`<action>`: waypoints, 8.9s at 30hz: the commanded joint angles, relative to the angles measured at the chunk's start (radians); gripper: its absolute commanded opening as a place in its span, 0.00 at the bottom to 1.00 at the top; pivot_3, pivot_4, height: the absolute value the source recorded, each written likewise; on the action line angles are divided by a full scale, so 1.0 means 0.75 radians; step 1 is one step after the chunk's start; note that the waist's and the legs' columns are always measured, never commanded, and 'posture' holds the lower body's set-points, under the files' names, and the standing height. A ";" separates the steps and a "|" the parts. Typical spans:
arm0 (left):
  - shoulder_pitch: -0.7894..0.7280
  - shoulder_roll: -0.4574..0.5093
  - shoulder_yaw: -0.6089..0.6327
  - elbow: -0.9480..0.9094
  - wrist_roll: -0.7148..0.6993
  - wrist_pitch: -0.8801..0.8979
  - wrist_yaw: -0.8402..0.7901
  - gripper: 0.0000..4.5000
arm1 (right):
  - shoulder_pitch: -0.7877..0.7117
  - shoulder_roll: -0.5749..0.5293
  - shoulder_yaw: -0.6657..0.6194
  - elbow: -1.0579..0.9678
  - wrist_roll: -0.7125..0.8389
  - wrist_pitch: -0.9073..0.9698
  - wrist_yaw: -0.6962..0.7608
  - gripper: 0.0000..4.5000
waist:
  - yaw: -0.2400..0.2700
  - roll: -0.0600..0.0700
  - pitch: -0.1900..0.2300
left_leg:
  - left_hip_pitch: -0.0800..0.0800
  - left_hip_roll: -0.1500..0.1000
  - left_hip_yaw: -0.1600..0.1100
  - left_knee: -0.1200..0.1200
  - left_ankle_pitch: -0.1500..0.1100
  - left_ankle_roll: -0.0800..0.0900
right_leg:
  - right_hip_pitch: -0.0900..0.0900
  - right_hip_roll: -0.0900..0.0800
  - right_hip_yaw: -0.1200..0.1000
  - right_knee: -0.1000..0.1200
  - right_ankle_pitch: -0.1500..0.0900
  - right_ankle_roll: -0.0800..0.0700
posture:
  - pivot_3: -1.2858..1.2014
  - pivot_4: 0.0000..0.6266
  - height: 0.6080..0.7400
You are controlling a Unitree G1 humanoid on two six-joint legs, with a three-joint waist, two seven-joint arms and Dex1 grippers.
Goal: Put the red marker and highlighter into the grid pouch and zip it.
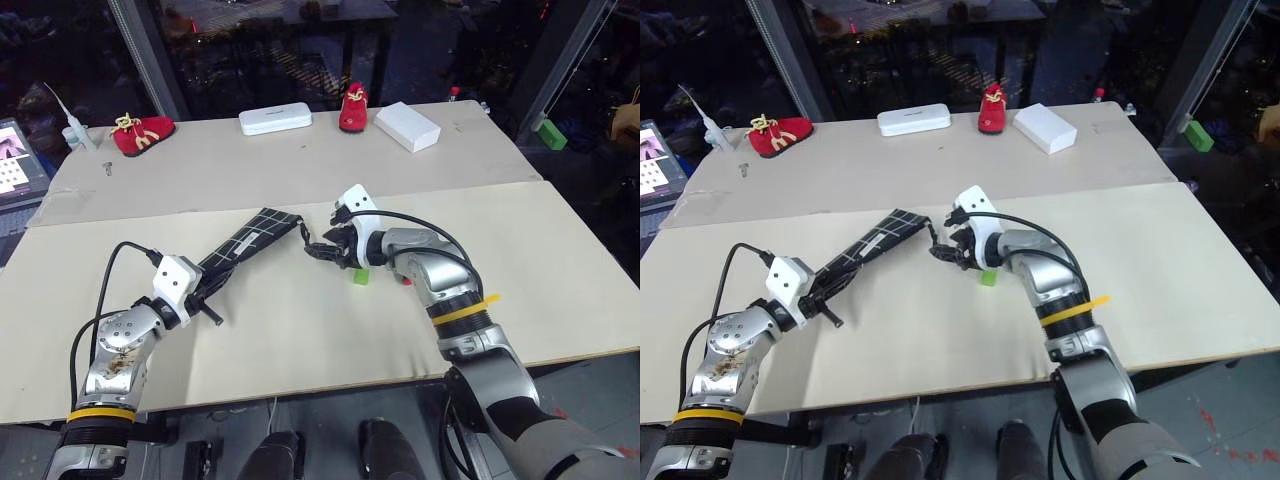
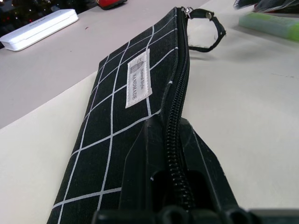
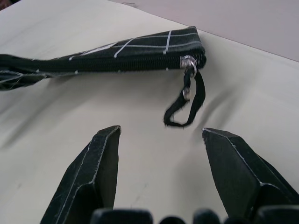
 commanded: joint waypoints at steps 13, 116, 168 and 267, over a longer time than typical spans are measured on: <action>0.021 -0.044 0.000 -0.090 0.005 0.015 -0.006 0.00 | -0.290 0.113 -0.039 0.618 -0.067 -0.426 -0.096 0.57 | -0.005 0.000 0.000 | 0.000 0.002 0.001 0.000 -0.001 -0.001 | -0.001 0.002 0.000 0.001 0.001 -0.002 | 0.52 0.24 1.00; -0.016 -0.133 0.044 -0.167 -0.034 0.135 0.004 0.00 | 0.366 -0.342 -0.106 -0.479 -0.119 0.256 -0.273 0.52 | 0.032 -0.002 0.001 | 0.005 0.011 0.019 0.005 -0.008 0.001 | 0.005 0.005 0.002 -0.011 0.007 -0.006 | 0.52 0.24 1.00; -0.032 -0.135 0.010 -0.157 -0.051 0.134 -0.058 0.00 | 0.082 -0.506 0.312 -0.158 -0.622 -1.213 0.068 0.12 | 0.038 -0.006 0.002 | 0.014 0.026 0.026 0.006 -0.013 -0.002 | 0.012 0.021 0.004 -0.019 0.010 -0.010 | 0.52 0.24 1.00; -0.006 -0.170 0.023 -0.193 -0.072 0.163 -0.031 0.00 | 0.187 -0.515 0.248 -0.441 -0.385 -1.009 0.001 0.24 | 0.021 -0.008 0.002 | 0.014 0.029 0.032 0.006 -0.016 -0.004 | 0.007 0.025 0.008 -0.016 0.012 -0.012 | 0.52 0.24 1.00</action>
